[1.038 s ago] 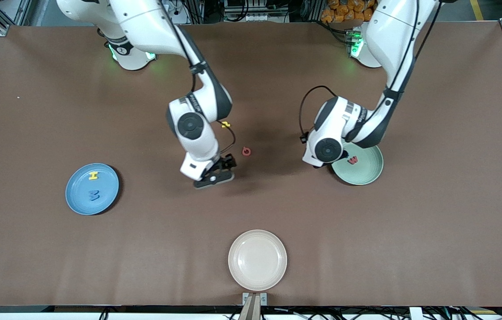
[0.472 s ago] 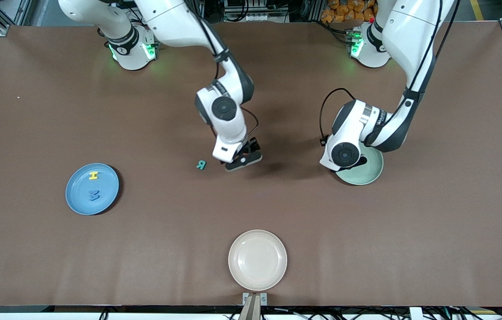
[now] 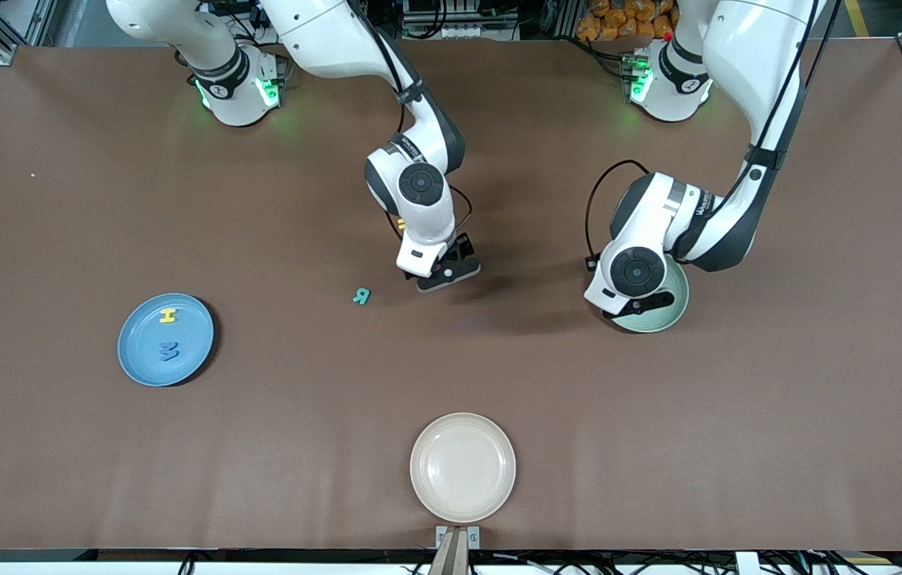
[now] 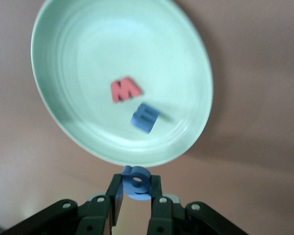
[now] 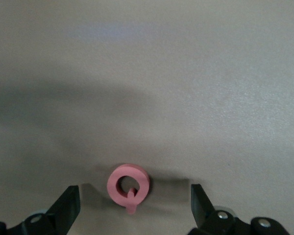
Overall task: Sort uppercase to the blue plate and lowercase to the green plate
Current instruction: 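Lower the blue letter onto the green plate while the right gripper grasps the Q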
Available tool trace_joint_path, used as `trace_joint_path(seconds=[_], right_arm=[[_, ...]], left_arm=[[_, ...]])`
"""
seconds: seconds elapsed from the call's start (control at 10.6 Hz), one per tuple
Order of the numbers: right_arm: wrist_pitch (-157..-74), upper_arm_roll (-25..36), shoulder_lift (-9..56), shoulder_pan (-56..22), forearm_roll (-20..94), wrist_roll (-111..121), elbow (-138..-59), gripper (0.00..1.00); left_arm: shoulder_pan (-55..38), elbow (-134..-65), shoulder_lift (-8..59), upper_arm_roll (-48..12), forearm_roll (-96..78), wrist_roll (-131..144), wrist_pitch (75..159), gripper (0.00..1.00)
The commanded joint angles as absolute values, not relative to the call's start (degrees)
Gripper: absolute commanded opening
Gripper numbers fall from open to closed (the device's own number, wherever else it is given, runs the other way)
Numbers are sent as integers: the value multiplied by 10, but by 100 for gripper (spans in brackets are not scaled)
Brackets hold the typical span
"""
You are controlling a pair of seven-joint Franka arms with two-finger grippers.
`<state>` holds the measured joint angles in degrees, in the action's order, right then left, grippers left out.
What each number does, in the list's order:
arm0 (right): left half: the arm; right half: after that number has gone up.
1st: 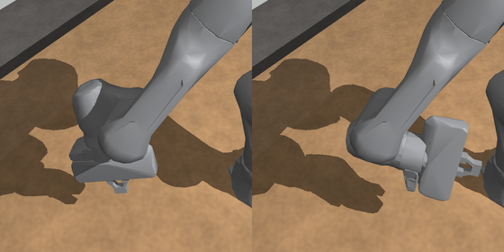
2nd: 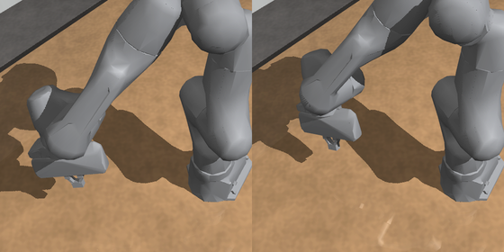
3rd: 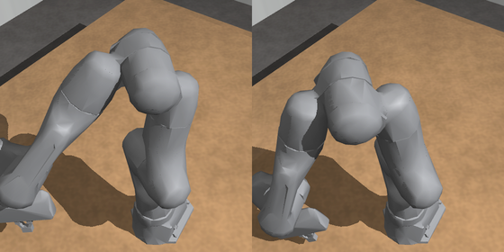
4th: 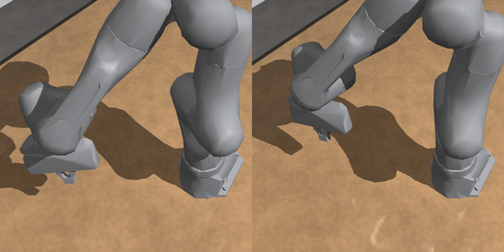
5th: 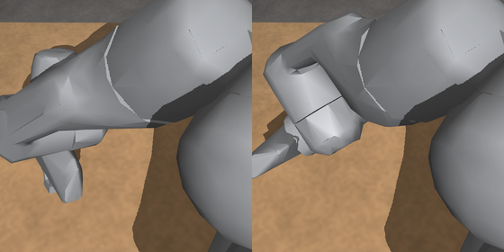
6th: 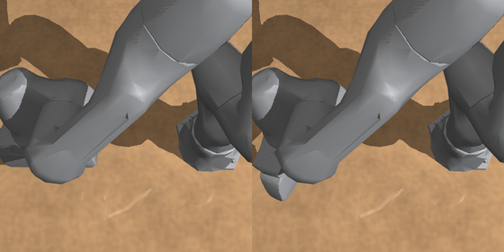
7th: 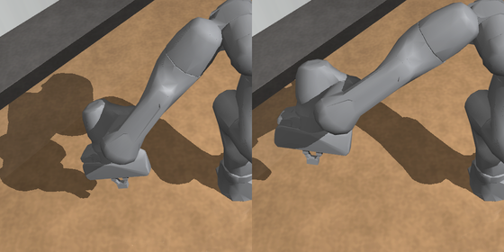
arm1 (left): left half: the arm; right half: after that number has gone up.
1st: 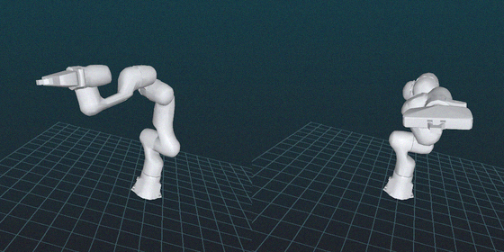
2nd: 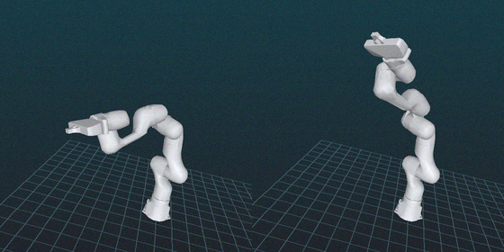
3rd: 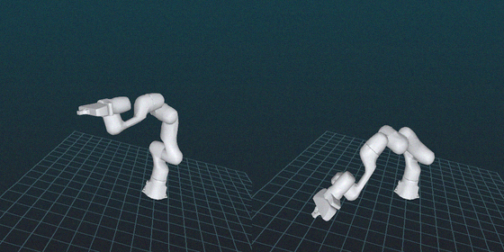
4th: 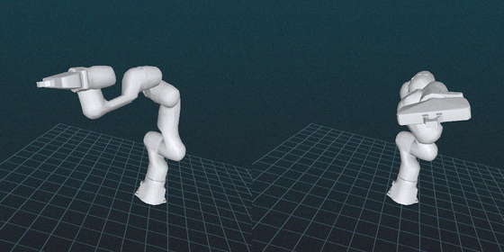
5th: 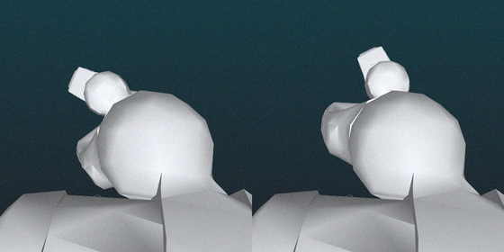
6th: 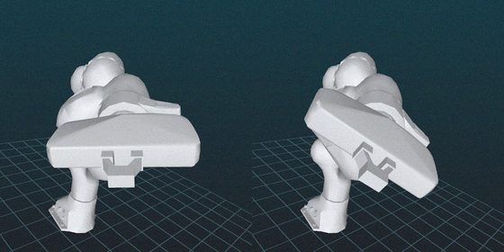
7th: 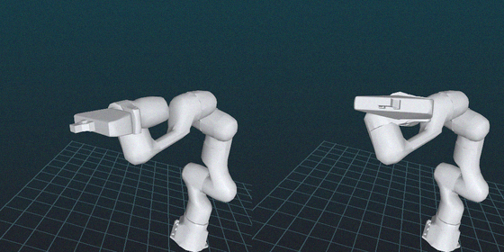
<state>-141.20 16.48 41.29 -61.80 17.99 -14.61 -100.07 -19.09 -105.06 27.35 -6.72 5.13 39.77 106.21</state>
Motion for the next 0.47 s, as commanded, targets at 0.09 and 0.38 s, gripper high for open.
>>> trace_joint_path(seconds=[0.09, 0.38], right_arm=[[-1416, 169, 415, -620, 192, -150, -1002, 100], [-1417, 169, 419, -619, 194, -150, -998, 100]], left_arm=[[-179, -1050, 294, -75, 72, 388, 1163, 9], [-178, -1050, 298, -71, 89, 374, 1200, 9]])
